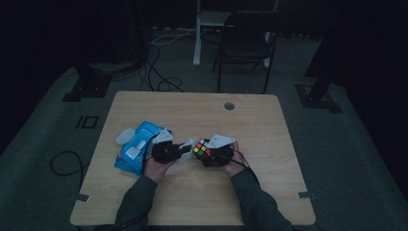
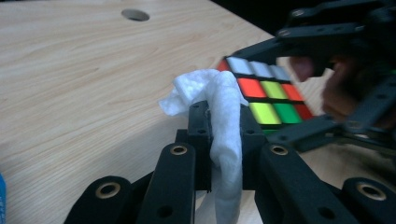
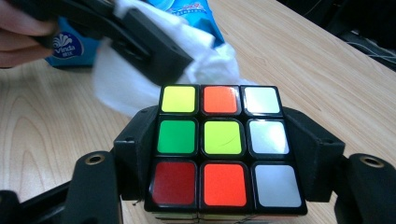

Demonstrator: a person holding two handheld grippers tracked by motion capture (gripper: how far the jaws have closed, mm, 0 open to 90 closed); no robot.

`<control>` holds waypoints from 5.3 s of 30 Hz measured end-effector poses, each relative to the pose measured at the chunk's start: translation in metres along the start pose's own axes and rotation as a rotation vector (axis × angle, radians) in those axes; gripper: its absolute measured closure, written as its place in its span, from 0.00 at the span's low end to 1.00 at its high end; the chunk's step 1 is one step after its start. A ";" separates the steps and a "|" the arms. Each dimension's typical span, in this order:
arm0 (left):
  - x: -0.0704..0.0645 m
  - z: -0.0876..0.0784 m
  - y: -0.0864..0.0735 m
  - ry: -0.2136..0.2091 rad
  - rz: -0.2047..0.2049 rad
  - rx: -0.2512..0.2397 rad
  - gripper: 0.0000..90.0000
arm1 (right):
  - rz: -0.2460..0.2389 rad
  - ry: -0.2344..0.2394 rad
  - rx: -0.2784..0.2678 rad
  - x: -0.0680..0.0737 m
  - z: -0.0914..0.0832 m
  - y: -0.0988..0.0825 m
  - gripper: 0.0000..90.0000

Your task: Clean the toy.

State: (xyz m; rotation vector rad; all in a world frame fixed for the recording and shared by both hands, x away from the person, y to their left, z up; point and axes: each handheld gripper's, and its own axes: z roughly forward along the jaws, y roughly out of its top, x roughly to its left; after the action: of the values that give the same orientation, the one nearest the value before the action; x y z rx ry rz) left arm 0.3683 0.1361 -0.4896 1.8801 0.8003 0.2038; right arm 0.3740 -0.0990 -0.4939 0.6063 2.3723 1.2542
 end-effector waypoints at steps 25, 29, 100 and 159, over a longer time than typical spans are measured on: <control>-0.020 0.015 -0.016 0.006 0.085 0.106 0.92 | 0.066 -0.040 -0.007 -0.006 0.000 0.002 0.38; -0.024 0.021 -0.018 -0.003 0.095 0.125 0.92 | 0.089 -0.039 -0.015 -0.008 -0.001 0.004 0.38; -0.008 0.030 -0.022 0.166 0.139 0.109 0.91 | 0.218 0.028 -0.058 -0.015 -0.009 0.013 0.38; -0.017 0.037 -0.013 0.150 0.189 0.090 0.91 | 0.298 0.070 -0.099 -0.023 -0.013 0.014 0.38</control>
State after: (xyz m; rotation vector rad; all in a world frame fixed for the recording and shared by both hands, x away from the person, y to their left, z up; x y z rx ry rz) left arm 0.3674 0.1014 -0.5142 2.0450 0.7419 0.4370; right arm 0.3896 -0.1129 -0.4723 0.9249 2.3199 1.5296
